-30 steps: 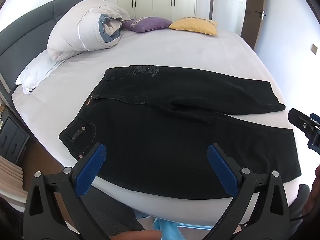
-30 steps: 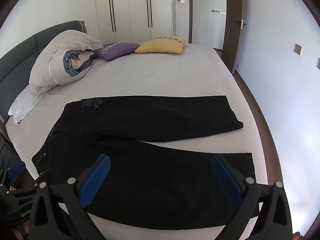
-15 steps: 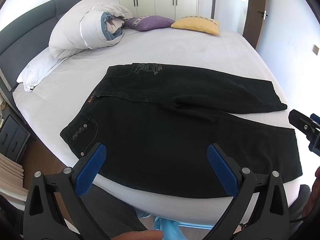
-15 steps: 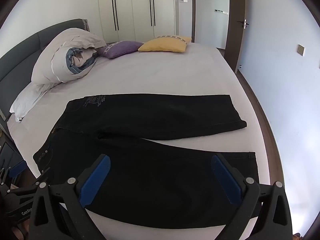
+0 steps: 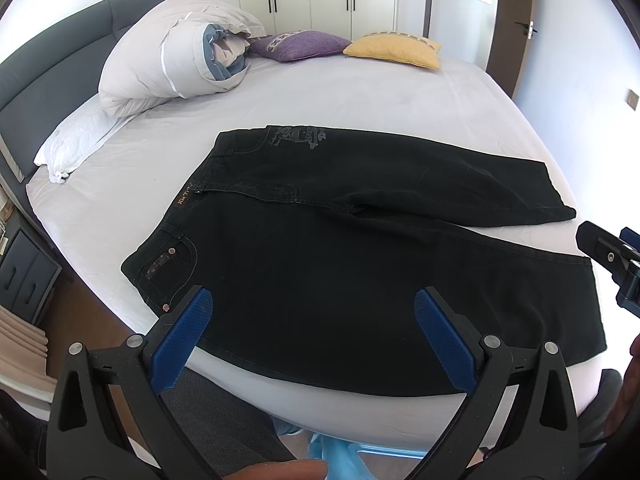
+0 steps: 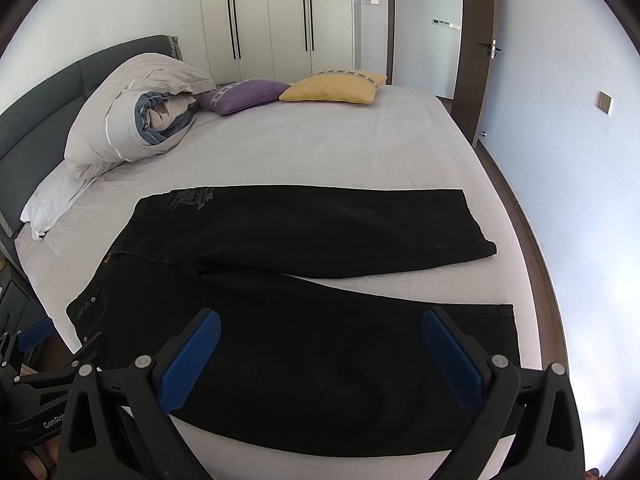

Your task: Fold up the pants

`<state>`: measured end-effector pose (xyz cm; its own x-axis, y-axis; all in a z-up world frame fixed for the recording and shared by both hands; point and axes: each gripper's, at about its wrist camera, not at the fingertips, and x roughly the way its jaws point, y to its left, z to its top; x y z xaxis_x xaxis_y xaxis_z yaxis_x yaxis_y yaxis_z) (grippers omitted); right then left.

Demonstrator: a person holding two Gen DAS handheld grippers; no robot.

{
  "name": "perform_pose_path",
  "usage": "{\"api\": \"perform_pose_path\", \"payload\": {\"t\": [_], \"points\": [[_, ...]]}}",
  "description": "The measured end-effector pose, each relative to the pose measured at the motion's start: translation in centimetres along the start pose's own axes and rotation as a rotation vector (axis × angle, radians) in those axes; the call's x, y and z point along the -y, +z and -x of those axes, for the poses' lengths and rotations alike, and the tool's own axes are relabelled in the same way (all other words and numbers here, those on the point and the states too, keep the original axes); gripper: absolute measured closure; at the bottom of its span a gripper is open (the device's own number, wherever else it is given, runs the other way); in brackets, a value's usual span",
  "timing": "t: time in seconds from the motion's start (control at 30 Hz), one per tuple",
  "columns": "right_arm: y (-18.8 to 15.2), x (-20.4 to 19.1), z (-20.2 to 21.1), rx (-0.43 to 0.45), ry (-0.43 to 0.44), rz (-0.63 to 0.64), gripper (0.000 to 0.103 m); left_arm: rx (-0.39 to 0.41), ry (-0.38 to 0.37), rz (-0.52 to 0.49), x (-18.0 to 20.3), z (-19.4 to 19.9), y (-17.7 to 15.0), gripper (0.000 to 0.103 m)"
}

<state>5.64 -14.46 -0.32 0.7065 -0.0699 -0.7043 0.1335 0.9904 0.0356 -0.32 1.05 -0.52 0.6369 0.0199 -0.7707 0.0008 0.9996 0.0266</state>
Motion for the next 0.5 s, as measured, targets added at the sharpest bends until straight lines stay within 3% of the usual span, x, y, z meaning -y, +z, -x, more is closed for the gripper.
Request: {"api": "perform_pose_path", "payload": {"t": [0.5], "points": [[0.04, 0.06, -0.13, -0.001, 0.0, 0.002, 0.0, 0.0, 0.001, 0.0, 0.0, -0.01, -0.06, 0.0]]}}
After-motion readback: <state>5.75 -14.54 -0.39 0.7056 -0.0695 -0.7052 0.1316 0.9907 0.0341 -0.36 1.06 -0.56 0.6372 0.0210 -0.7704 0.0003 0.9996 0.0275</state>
